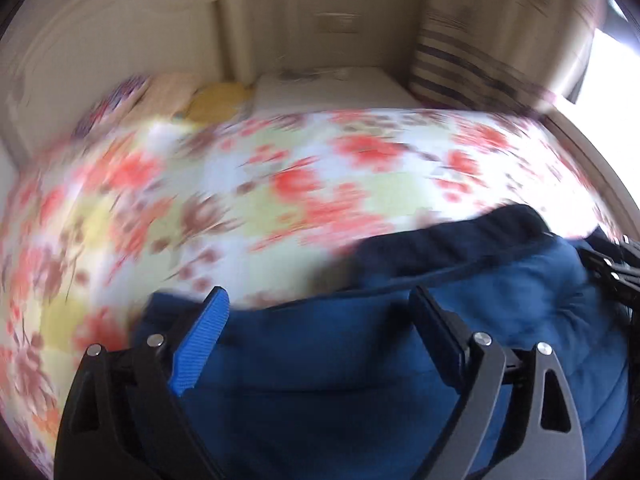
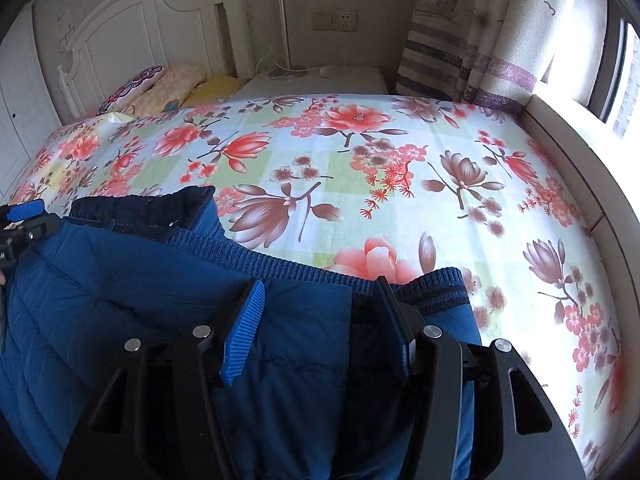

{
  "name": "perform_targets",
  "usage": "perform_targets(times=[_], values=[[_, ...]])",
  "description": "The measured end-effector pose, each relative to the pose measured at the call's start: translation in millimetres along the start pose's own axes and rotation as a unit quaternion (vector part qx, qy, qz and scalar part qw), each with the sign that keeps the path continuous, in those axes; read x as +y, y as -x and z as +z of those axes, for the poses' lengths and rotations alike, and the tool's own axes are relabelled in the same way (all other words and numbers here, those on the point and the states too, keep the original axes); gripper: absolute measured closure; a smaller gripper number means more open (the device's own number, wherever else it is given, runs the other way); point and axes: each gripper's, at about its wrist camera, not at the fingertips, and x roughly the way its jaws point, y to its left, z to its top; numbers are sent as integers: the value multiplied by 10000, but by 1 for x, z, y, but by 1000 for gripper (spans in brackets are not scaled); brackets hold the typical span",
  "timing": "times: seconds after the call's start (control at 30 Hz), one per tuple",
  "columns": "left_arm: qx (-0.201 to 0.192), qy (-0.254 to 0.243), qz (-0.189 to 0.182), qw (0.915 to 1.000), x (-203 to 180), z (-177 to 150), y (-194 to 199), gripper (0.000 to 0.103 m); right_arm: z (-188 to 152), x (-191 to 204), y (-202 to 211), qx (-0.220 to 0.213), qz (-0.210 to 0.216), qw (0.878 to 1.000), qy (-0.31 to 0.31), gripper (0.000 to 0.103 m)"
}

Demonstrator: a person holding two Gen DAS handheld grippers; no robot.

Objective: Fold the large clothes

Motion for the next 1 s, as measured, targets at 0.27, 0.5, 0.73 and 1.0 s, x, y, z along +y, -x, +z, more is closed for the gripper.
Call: perform_targets(times=[0.27, 0.5, 0.73, 1.0], values=[[103, 433, -98, 9990, 35, -16, -13, 19, 1, 1, 0, 23, -3, 10000, 10, 50], [59, 578, -215, 9981, 42, -19, -11, 19, 17, 72, 53, -633, -487, 9940, 746, 50], [5, 642, -259, 9976, 43, -20, -9, 19, -1, 195, -4, 58, -77, 9698, 2435, 43], [2, 701, -313, 9971, 47, -20, -9, 19, 10, 87, 33, -251, -371, 9931, 1088, 43]])
